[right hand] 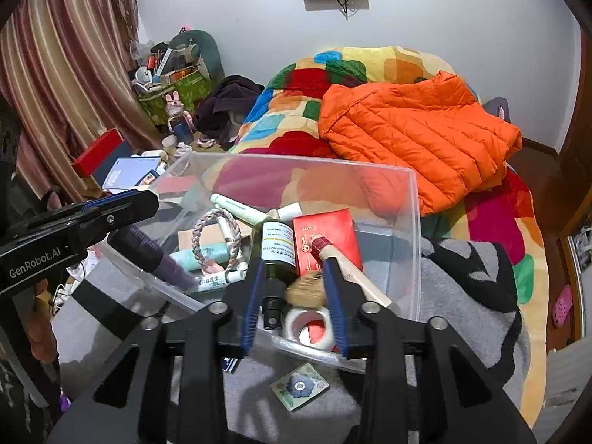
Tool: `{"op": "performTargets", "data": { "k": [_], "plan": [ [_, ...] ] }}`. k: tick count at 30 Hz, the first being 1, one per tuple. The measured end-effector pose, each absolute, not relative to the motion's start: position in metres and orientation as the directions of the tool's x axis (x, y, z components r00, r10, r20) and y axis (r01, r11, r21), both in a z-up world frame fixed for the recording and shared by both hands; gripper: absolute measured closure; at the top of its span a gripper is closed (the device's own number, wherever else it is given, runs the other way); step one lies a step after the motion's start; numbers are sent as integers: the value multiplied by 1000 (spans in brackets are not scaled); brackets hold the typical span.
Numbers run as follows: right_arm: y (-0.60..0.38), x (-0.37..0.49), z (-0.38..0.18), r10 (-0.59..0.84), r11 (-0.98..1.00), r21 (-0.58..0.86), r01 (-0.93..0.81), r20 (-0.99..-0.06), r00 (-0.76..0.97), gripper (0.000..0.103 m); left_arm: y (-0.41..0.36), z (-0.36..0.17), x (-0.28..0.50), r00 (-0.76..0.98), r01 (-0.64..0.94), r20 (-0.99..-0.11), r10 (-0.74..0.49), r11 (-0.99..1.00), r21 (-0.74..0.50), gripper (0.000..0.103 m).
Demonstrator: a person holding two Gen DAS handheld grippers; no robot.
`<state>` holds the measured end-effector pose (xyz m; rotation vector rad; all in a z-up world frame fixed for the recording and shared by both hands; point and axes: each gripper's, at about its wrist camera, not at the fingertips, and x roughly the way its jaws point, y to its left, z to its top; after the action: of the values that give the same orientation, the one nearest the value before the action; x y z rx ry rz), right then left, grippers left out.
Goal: Organize objects
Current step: 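Grasp the green square coaster with the right tool while the left grasps the blue card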
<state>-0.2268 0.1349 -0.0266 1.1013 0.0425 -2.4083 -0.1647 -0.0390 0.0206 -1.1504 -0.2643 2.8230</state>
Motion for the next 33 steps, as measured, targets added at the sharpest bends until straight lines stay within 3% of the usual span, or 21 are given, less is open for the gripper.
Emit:
{"op": "performTargets", "data": {
  "k": [3,16,19,33],
  "plan": [
    [137,-219,-16,-426,-878,165,450,-700,-573,64,-42,31,-156,-744,6,-660,109,-986,-169,52],
    [157,-174,0,-444,-868,159,470,-672,-593,55,-22,42,-105,-769,-65,-627,122,-991,-113,30],
    [161,-164,-6,-436,-872,155,465,-677,-593,47,-17,34,-95,-756,-75,-643,121,-992,-98,28],
    [164,-156,-81,-376,-890,174,422,-805,-459,47,-10,-33,-82,-610,-82,-781,132,-991,-104,27]
  ]
}}
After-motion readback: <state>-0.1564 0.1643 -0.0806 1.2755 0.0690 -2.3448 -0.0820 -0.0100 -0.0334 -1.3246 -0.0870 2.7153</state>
